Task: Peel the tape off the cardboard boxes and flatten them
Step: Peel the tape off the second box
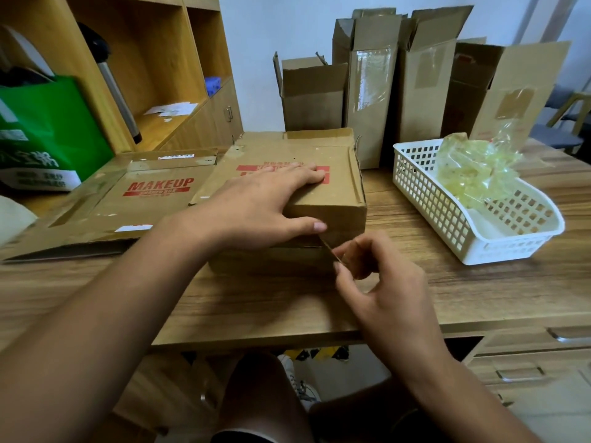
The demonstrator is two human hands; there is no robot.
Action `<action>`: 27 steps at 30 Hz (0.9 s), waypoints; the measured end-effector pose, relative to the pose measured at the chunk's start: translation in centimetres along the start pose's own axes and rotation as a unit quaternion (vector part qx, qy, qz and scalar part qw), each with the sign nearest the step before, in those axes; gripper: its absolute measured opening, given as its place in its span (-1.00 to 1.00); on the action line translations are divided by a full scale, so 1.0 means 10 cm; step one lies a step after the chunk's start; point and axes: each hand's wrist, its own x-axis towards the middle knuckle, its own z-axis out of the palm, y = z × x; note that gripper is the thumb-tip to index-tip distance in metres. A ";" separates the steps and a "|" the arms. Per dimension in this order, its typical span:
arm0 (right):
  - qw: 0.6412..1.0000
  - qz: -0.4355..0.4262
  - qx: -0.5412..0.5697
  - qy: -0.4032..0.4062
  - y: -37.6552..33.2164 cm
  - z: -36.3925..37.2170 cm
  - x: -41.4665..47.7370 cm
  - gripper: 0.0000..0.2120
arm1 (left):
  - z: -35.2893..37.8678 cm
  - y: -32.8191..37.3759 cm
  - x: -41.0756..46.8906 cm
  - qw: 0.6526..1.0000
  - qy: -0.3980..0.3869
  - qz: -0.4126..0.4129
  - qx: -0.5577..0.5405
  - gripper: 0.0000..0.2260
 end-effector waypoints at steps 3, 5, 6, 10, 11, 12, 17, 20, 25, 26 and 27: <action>1.000 0.014 0.027 -0.005 -0.08 0.04 -0.07 -0.84 | 0.03 0.03 -0.01 1.000 0.013 -0.003 0.006 -0.28; 0.999 0.012 0.039 -0.035 -0.14 0.12 -0.18 -0.81 | 0.04 0.03 0.00 1.000 0.018 -0.002 0.010 -0.28; 0.997 0.006 0.052 -0.055 -0.18 0.17 -0.25 -0.79 | 0.05 0.03 0.00 1.000 0.020 -0.001 0.012 -0.28; 0.992 -0.029 0.071 -0.096 -0.28 0.31 -0.38 -0.77 | 0.06 0.07 -0.01 0.999 0.035 0.000 0.020 -0.29; 0.993 -0.026 0.078 -0.089 -0.27 0.30 -0.36 -0.77 | 0.07 0.08 -0.01 0.999 0.041 -0.005 0.021 -0.29; 0.993 -0.021 0.083 -0.075 -0.25 0.29 -0.33 -0.77 | 0.08 0.08 0.00 0.998 0.051 -0.012 0.020 -0.30; 0.993 0.036 0.101 -0.040 -0.13 0.10 -0.21 -0.81 | 0.07 0.07 0.00 0.995 0.086 -0.042 0.006 -0.37; 0.995 0.053 0.086 -0.014 -0.03 -0.01 -0.11 -0.68 | -0.07 -0.02 -0.05 0.999 0.031 -0.021 0.004 -0.36; 0.995 0.059 0.077 0.016 0.09 -0.14 0.03 -0.64 | -0.19 -0.26 -0.16 0.997 -0.053 0.012 -0.052 -0.36; 0.995 0.054 0.077 0.017 0.08 -0.15 0.04 -0.64 | -0.18 -0.28 -0.18 0.996 -0.048 0.015 -0.076 -0.36; 0.996 0.048 0.080 0.015 0.08 -0.15 0.04 -0.64 | -0.16 -0.29 -0.20 0.995 -0.039 0.017 -0.090 -0.37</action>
